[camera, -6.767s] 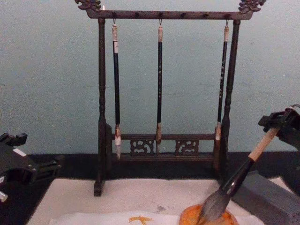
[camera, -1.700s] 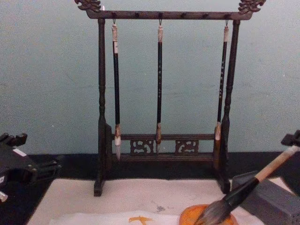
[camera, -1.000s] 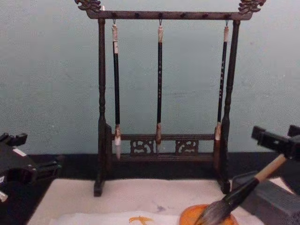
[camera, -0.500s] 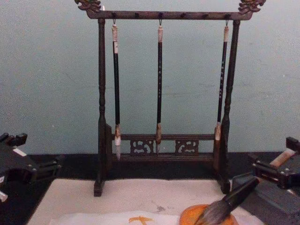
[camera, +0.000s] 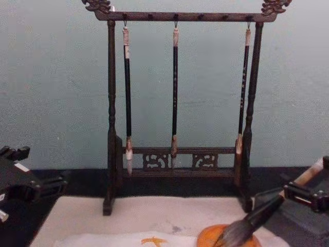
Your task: Pick up the brush from the inkstone, write on the paper, then place the brush back to its original position.
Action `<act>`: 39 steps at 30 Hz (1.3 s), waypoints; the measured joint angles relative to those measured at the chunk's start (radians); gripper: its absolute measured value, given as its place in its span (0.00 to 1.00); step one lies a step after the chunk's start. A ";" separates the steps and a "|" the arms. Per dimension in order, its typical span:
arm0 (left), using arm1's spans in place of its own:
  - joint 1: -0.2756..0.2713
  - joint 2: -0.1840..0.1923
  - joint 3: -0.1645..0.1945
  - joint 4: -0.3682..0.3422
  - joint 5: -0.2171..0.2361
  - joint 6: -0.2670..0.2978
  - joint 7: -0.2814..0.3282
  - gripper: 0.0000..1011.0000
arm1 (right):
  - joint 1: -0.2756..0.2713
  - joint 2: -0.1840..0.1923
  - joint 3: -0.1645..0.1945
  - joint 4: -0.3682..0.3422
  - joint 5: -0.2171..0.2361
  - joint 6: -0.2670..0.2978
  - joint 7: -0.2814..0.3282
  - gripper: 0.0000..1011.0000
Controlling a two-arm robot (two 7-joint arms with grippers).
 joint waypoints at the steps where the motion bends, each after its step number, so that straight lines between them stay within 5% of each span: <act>1: 0.000 0.000 0.000 0.000 0.000 0.000 0.000 1.00 | 0.000 0.000 0.000 0.000 0.000 0.000 0.000 0.99; 39: 0.000 0.000 0.000 0.000 0.000 0.000 0.000 1.00 | 0.001 0.003 -0.003 -0.002 0.007 0.000 0.006 0.99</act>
